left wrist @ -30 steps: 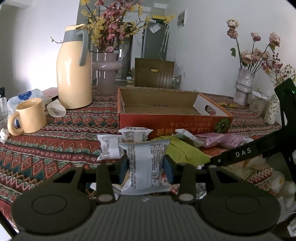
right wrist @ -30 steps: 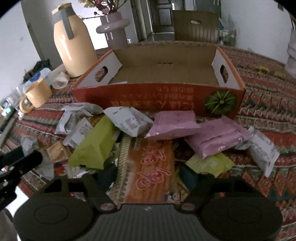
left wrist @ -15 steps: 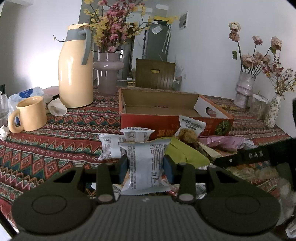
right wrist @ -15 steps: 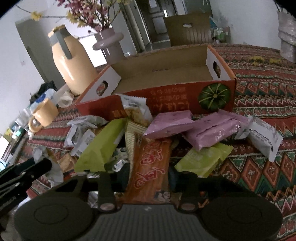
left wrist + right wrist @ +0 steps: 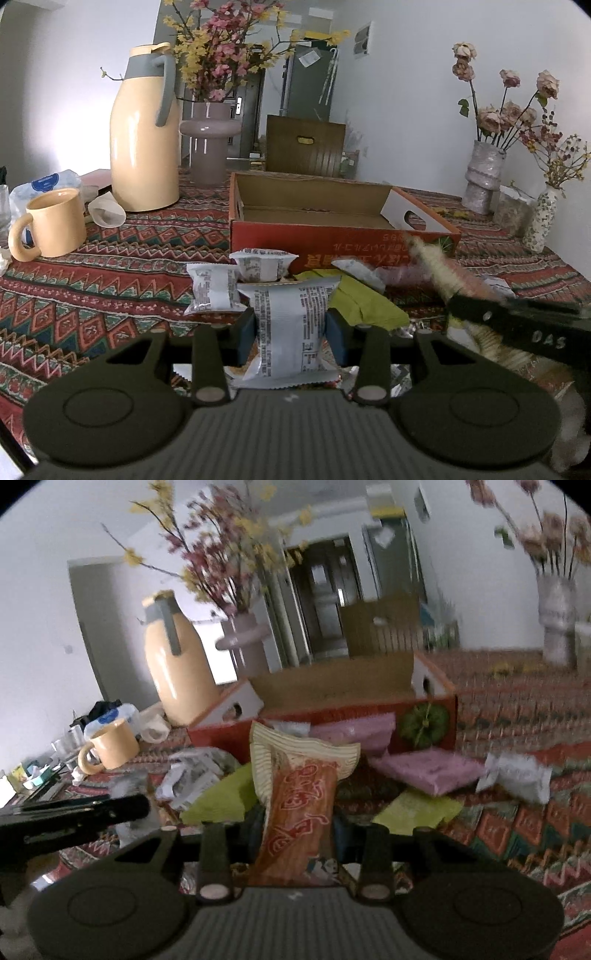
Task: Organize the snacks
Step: 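Grasp the striped wafer pack with the right gripper while the left holds its packet, then carry both held snacks over the cardboard box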
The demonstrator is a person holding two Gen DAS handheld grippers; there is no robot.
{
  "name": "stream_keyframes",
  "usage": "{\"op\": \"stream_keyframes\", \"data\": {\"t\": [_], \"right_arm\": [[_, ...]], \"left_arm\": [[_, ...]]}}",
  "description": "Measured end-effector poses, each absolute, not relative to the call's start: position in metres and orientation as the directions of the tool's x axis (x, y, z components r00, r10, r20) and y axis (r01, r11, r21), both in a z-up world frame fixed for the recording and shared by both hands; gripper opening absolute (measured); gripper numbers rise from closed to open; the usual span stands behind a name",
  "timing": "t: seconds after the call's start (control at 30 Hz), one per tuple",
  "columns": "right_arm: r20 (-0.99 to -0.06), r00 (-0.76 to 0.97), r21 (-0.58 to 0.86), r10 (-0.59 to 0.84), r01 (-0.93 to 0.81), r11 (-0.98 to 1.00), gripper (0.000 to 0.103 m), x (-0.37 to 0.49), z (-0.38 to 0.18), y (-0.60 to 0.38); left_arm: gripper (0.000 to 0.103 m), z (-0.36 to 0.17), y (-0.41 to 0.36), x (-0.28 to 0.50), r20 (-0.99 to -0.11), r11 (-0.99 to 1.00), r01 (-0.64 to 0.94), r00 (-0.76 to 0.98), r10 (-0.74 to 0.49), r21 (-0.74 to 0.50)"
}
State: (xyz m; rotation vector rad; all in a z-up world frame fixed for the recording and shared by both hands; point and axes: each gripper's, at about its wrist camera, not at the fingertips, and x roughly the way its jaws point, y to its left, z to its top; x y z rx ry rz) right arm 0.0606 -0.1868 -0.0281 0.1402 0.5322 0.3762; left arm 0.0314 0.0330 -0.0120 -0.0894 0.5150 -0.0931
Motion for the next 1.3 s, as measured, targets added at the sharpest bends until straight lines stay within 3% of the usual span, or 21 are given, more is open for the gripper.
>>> {"op": "stream_keyframes", "data": {"t": [0.2,0.83,1.3], "right_arm": [[-0.384,0.852,0.174,0.357,-0.313,0.934,0.035,0.050,-0.015,-0.190],[-0.298,0.908,0.142,0.294,-0.263,0.954,0.035,0.098,0.008,-0.201],[-0.270,0.932,0.102,0.243,-0.223,0.970,0.035,0.187,0.032,-0.200]], "left_arm": [[0.041,-0.008,0.033,0.034,-0.476,0.993,0.061,0.874,-0.101,-0.099],[0.040,0.044,0.017,0.085,-0.372,0.998,0.051,0.926,-0.066,-0.048],[0.040,0.065,-0.002,0.169,-0.369,0.999,-0.014,0.929,-0.006,-0.052]]}}
